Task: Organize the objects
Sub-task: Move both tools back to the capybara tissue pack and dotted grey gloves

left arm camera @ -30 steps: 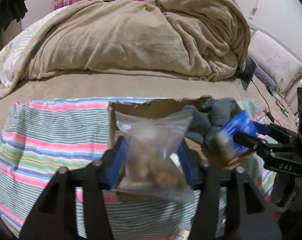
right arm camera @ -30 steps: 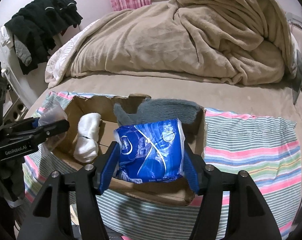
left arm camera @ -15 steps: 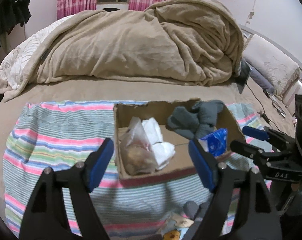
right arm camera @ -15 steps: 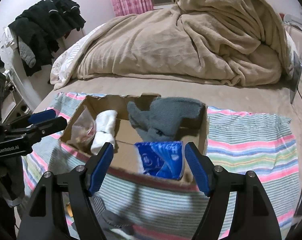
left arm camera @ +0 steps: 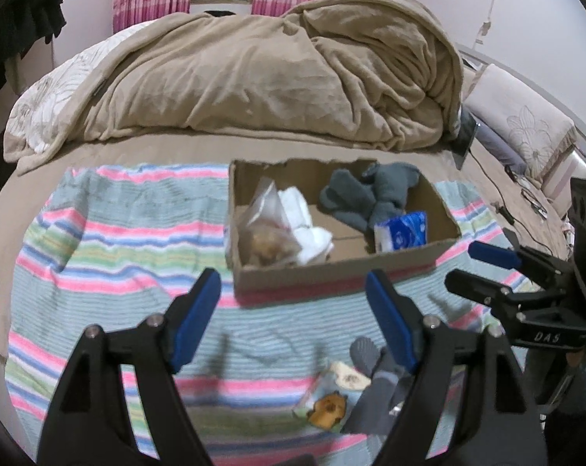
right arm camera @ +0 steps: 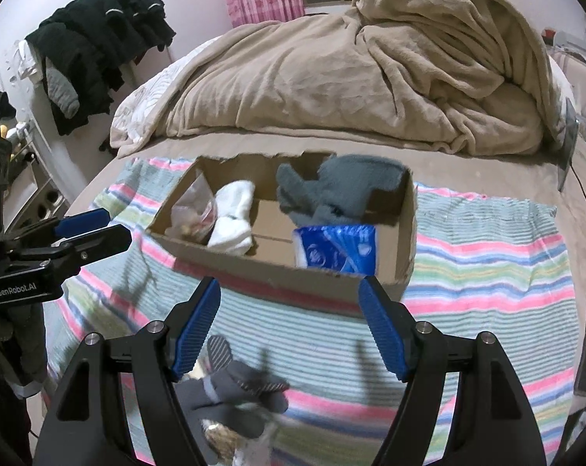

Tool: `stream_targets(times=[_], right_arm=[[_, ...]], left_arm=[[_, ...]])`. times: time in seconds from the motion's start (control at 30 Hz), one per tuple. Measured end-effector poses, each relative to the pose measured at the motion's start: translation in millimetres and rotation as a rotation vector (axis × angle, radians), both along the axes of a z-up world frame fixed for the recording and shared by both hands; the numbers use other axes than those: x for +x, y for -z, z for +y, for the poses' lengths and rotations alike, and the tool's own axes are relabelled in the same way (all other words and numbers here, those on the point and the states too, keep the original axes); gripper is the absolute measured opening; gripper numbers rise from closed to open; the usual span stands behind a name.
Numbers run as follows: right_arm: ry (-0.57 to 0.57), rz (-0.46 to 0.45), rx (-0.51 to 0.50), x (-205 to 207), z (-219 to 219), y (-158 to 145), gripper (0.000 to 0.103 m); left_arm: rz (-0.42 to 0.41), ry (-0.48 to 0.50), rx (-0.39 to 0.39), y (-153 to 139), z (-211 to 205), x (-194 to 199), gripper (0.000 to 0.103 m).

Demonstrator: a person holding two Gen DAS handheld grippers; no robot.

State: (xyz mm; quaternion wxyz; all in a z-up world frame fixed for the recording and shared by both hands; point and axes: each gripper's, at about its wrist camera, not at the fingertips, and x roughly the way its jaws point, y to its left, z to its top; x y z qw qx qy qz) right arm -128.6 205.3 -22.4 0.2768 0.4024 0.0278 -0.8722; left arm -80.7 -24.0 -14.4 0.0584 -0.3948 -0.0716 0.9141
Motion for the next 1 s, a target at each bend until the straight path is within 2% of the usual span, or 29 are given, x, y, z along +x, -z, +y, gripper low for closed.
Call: stream_targets(times=[0.57, 1.0], right_arm=[[-0.023, -0.071, 0.031, 38.8, -14.4, 32.3, 0.077], [-0.049, -0.177, 0.065, 43.4, -37.1, 71.3, 0.077]], left_arm=[[-0.046, -0.015, 0.028, 31.4, -11.7, 36.5, 0.078], [-0.094, -0.013, 0.036, 64.6, -16.5, 49.9, 0.078]])
